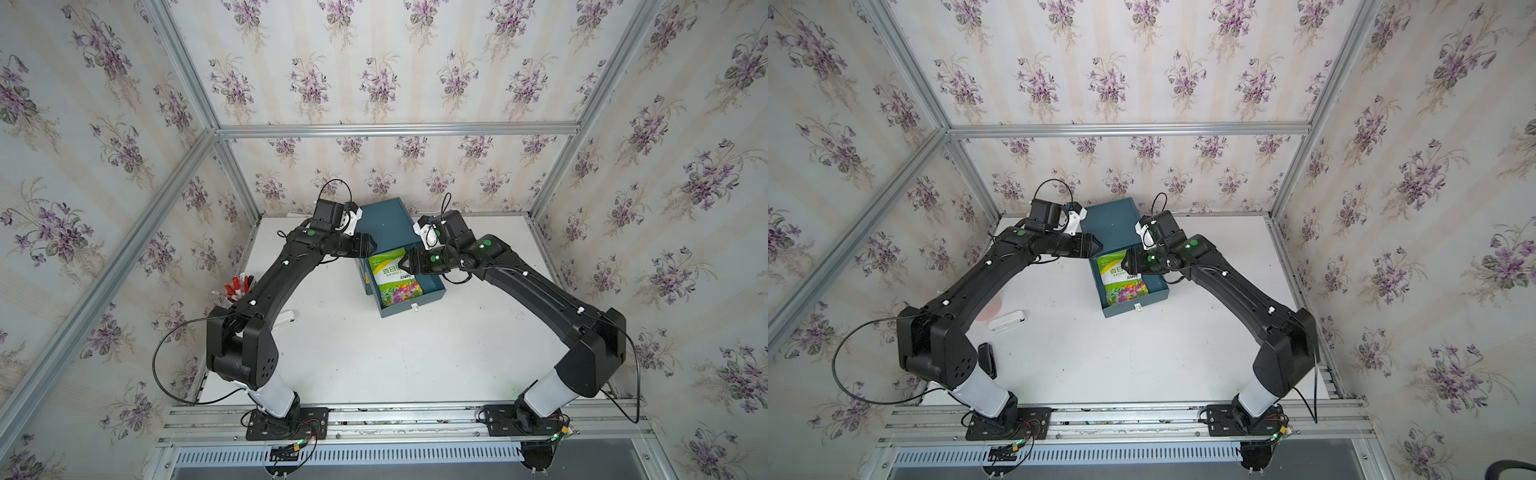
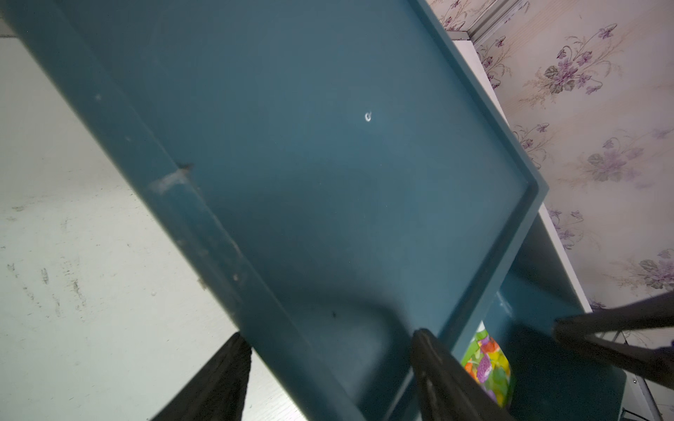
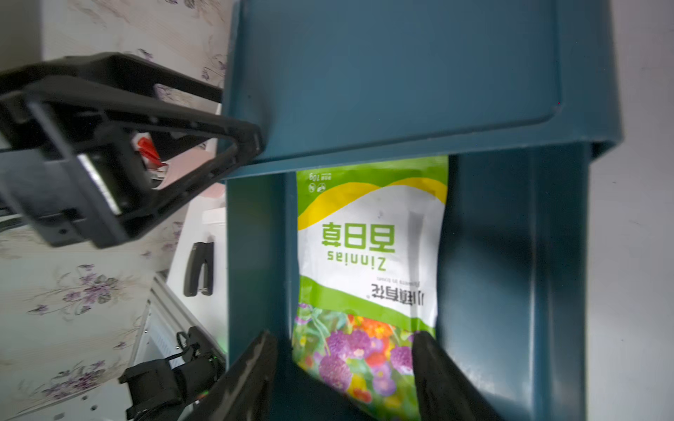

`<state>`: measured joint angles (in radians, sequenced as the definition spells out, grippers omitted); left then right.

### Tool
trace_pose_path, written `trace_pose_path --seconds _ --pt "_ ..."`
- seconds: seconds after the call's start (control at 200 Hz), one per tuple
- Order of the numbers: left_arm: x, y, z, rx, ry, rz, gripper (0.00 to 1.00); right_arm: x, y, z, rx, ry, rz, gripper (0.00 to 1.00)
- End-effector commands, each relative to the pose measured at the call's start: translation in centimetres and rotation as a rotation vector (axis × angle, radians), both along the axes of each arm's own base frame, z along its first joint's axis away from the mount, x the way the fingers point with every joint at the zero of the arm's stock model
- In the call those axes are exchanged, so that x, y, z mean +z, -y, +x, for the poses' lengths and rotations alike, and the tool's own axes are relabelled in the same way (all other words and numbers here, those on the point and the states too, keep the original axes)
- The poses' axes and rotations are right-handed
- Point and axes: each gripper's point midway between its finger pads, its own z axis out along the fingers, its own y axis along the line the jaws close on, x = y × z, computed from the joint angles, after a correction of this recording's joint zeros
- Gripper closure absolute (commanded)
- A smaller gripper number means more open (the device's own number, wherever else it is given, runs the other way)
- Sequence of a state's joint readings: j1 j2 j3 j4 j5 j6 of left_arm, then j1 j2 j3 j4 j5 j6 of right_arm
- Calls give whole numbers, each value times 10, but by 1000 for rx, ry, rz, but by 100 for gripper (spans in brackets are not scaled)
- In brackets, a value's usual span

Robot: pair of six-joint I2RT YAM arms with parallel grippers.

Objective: Take the seed bags out of the drawer
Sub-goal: Pick up the seed packet from the drawer.

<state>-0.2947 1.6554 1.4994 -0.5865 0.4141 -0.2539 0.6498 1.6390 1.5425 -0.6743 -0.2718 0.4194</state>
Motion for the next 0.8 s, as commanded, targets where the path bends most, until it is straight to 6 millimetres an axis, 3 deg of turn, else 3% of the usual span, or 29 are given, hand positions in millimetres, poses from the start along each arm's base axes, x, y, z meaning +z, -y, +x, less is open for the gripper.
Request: trace_pose_path --seconds 0.0,0.794 --pt "-8 -3 -8 -6 -37 26 28 -12 7 2 13 -2 -83 36" --pt "-6 -3 -7 -29 -37 47 28 -51 -5 22 0 -8 -145 36"
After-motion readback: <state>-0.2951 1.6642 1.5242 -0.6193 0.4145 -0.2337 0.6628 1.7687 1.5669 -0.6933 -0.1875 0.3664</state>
